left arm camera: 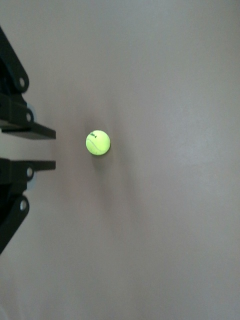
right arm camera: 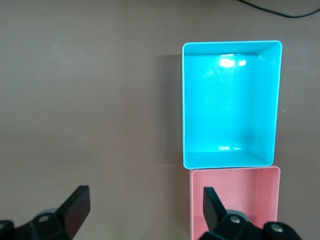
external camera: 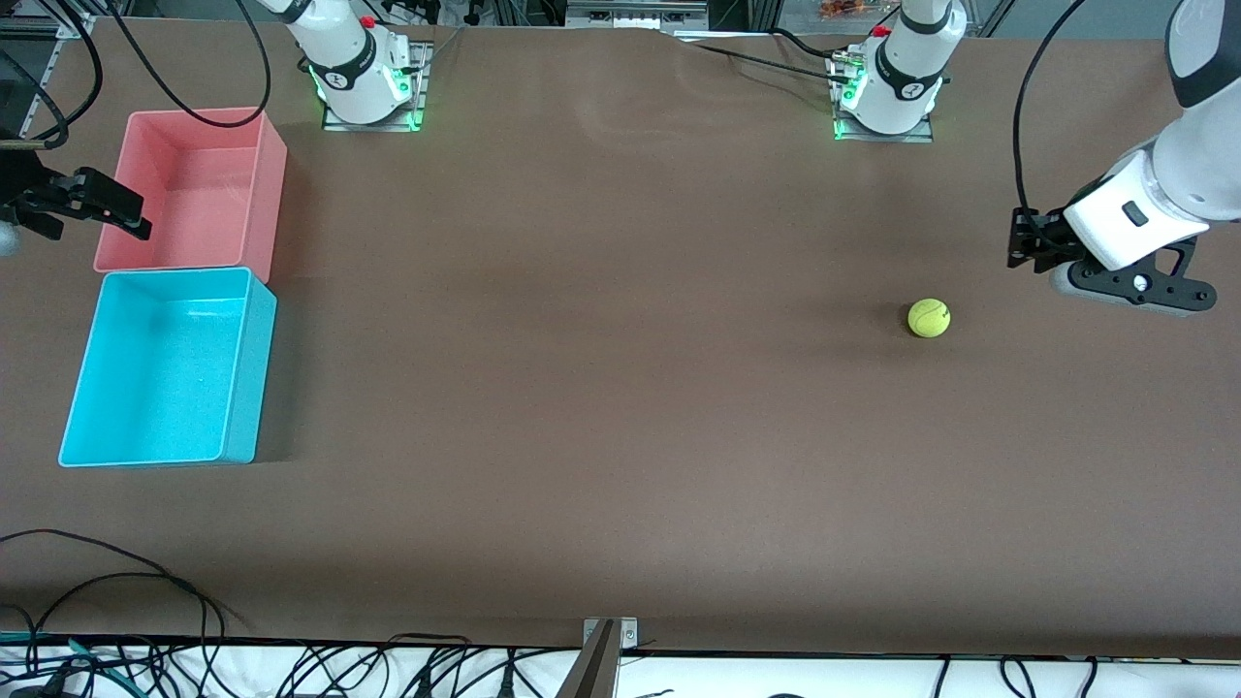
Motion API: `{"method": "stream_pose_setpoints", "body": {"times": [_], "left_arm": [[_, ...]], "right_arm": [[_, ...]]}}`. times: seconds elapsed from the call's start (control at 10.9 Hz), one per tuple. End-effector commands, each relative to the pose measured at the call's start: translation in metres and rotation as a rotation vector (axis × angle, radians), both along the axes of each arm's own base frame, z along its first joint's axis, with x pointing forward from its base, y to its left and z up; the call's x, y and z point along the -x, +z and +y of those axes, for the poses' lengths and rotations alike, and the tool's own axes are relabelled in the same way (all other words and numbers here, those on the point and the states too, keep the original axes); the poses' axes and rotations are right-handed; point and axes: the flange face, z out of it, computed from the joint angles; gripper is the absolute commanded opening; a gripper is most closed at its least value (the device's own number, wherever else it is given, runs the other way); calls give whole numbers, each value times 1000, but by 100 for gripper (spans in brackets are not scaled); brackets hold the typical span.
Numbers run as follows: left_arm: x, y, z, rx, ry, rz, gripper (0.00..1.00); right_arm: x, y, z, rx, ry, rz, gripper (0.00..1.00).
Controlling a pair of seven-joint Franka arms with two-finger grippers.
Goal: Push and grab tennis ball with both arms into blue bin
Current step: 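Lower the left gripper beside the tennis ball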
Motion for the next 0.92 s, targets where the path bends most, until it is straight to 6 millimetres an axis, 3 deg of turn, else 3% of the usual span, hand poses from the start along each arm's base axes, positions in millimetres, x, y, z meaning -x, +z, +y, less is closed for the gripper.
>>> {"method": "stream_pose_setpoints", "body": {"times": [0.0, 0.28, 0.55, 0.83], "left_arm": [[4, -13, 31, 1, -190, -34, 0], [16, -32, 45, 3, -239, -51, 0], [31, -61, 43, 37, -590, -47, 0], [41, -106, 42, 84, -873, -6, 0]], "right_arm": [[-2, 8, 0, 10, -9, -4, 100], [-2, 7, 0, 10, -9, -4, 100], [-2, 7, 0, 10, -9, -4, 100], [-2, 7, 0, 10, -9, -4, 100]]}}
